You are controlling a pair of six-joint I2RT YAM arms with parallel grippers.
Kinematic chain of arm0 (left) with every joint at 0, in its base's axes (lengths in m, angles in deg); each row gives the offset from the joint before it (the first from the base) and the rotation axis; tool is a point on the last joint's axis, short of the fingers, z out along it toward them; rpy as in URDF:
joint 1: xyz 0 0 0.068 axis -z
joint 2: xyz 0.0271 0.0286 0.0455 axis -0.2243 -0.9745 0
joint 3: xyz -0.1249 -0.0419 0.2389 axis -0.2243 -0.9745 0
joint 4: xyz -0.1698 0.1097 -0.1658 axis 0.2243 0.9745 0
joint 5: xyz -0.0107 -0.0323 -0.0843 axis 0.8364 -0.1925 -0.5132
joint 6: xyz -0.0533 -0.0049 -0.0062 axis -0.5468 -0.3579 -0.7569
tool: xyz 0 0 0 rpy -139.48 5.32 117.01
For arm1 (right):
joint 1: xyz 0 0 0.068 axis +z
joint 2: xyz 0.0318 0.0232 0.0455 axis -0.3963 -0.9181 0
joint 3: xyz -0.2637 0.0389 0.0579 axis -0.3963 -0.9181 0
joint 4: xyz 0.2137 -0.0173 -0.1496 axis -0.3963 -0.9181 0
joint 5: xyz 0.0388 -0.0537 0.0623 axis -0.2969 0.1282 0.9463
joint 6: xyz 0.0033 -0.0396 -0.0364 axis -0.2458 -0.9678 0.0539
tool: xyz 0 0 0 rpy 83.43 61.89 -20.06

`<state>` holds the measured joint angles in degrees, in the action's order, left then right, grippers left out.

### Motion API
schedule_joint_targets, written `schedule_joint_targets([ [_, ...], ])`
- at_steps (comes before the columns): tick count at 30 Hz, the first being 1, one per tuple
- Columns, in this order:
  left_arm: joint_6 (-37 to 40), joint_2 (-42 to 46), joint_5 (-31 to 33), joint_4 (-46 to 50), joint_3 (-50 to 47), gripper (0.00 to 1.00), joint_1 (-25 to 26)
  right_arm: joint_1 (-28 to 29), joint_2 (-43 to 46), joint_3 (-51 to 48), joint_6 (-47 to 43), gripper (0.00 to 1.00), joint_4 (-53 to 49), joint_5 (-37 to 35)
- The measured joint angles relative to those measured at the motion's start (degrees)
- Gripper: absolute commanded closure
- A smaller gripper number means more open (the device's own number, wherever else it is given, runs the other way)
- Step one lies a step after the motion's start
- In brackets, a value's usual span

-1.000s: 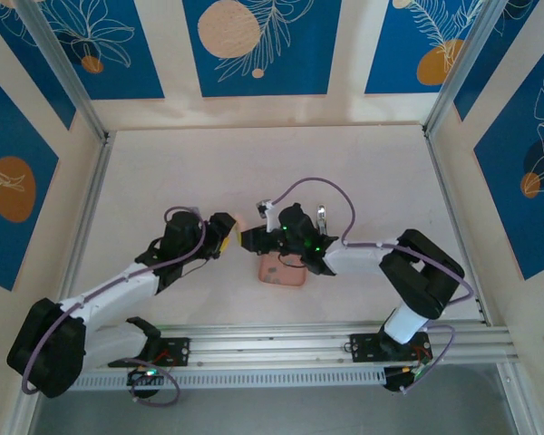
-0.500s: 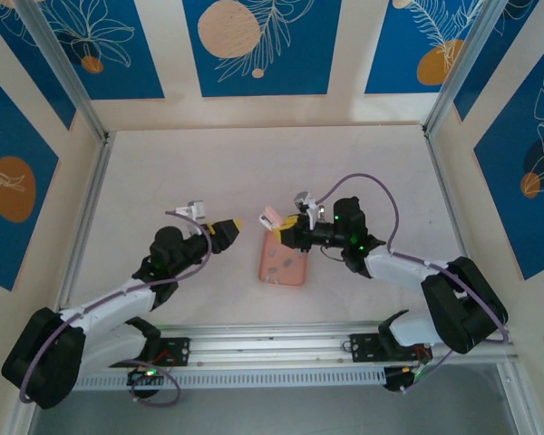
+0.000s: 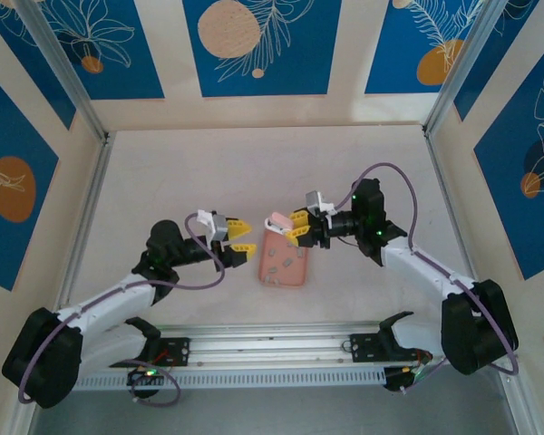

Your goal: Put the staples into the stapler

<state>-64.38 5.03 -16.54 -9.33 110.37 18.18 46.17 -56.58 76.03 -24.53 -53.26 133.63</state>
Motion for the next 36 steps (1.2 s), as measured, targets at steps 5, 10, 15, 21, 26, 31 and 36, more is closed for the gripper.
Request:
schedule_joint_targets([
  [5,7.26,0.00,-4.04,5.22,2.64,0.46,0.07,3.39,0.15,0.39,-7.76,1.00,-6.97,0.15],
  [10,11.39,-0.15,-6.47,9.07,4.11,0.50,0.28,5.46,-0.22,1.86,-12.20,1.00,-10.78,0.13],
  [15,13.07,-1.27,-7.89,10.75,4.74,0.54,0.76,6.86,-1.40,3.85,-14.78,1.00,-12.68,0.09],
  [21,13.97,-2.45,-9.38,11.82,5.51,0.58,1.25,8.02,-2.86,4.61,-16.37,1.00,-14.08,-0.13],
  [26,14.08,-2.80,-10.12,12.09,5.90,0.66,1.40,8.35,-3.61,5.40,-17.59,1.00,-15.45,-0.26],
  [31,14.08,-3.08,-10.43,12.15,6.32,0.67,1.40,8.57,-3.85,6.03,-18.25,1.00,-16.28,-0.22],
  [36,14.08,-3.23,-10.54,12.76,6.40,0.73,1.40,8.55,-4.13,6.12,-18.62,1.00,-16.81,-0.04],
])
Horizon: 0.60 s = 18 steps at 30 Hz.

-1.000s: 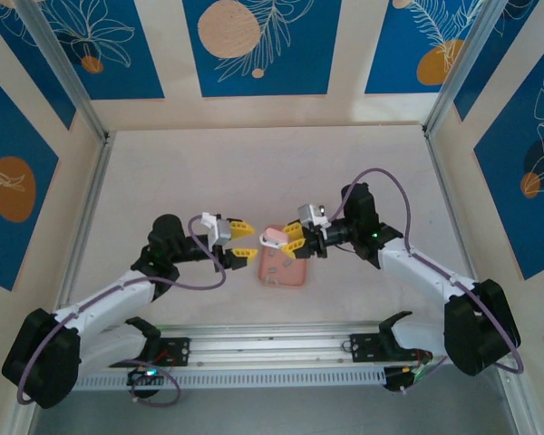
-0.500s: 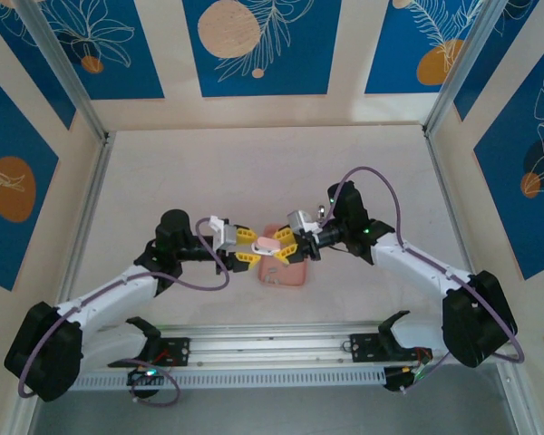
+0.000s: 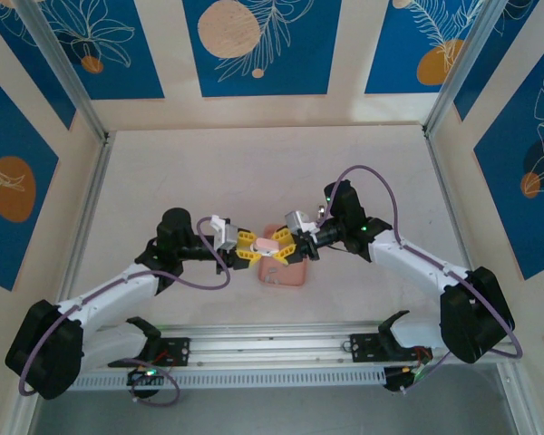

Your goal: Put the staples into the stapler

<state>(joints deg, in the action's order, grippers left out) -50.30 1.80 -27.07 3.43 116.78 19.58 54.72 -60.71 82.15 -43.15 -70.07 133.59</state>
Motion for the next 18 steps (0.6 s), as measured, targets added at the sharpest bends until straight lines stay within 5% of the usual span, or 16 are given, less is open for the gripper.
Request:
schedule_joint_targets([
  [11,0.13,-0.17,-0.31,1.73,0.50,0.89,-0.02,0.00,-0.44,0.31,-0.26,0.99,-1.16,0.09],
  [18,4.07,0.09,0.63,8.31,2.62,0.94,0.02,-0.04,-0.46,0.31,0.28,0.58,-1.57,-0.72],
])
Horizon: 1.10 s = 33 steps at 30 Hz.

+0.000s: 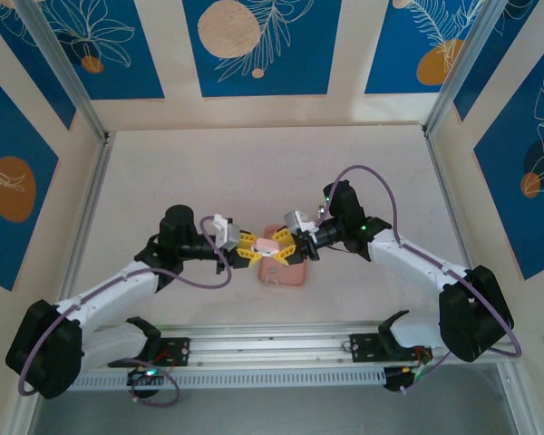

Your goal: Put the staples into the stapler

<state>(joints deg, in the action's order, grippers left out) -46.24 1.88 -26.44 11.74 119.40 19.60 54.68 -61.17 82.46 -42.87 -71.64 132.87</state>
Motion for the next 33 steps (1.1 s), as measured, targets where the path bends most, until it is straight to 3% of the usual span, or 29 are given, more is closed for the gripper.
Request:
schedule_joint_targets([
  [4,5.53,1.62,2.82,9.01,2.40,0.95,0.50,0.22,0.33,0.02,2.49,0.48,0.46,-2.19],
  [13,13.44,2.78,6.10,22.10,4.02,0.96,0.61,5.35,1.97,2.95,4.92,0.45,-0.63,-8.63],
  [28,14.99,2.78,7.45,25.27,4.83,0.96,0.63,9.70,-1.31,5.70,5.14,0.45,-3.17,-13.62],
  [33,14.99,2.78,8.17,25.27,4.85,0.96,0.87,10.08,-1.95,6.16,5.16,0.51,-4.17,-14.73],
])
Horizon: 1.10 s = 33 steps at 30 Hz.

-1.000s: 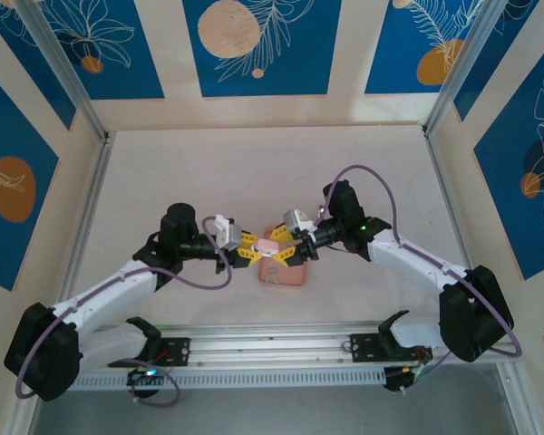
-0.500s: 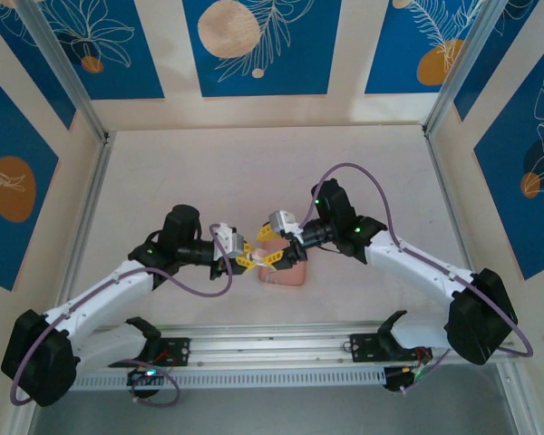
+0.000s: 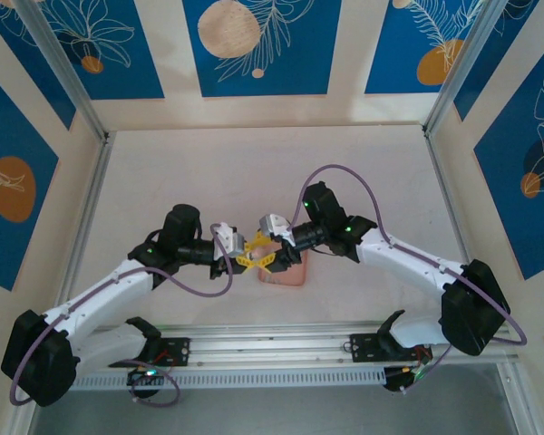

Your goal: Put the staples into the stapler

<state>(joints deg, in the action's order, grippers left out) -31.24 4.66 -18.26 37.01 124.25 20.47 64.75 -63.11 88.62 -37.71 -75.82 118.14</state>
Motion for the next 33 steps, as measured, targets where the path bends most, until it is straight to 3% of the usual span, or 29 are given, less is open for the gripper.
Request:
schedule_joint_targets([
  [8,0.00,0.00,1.44,0.20,0.09,0.96,0.22,-0.07,-0.17,0.26,0.39,0.81,-0.37,-0.57],
  [11,0.00,0.00,1.84,0.24,0.09,0.96,0.24,-0.50,-0.15,0.26,0.76,0.87,-0.13,-0.26],
  [24,-2.86,0.48,3.23,-8.20,-2.97,0.90,1.14,-6.88,8.07,-4.85,5.07,0.92,6.62,6.60],
  [33,-6.19,-1.07,3.19,-12.72,-3.96,0.64,1.86,-7.89,10.38,-7.78,9.51,0.94,11.50,6.88],
])
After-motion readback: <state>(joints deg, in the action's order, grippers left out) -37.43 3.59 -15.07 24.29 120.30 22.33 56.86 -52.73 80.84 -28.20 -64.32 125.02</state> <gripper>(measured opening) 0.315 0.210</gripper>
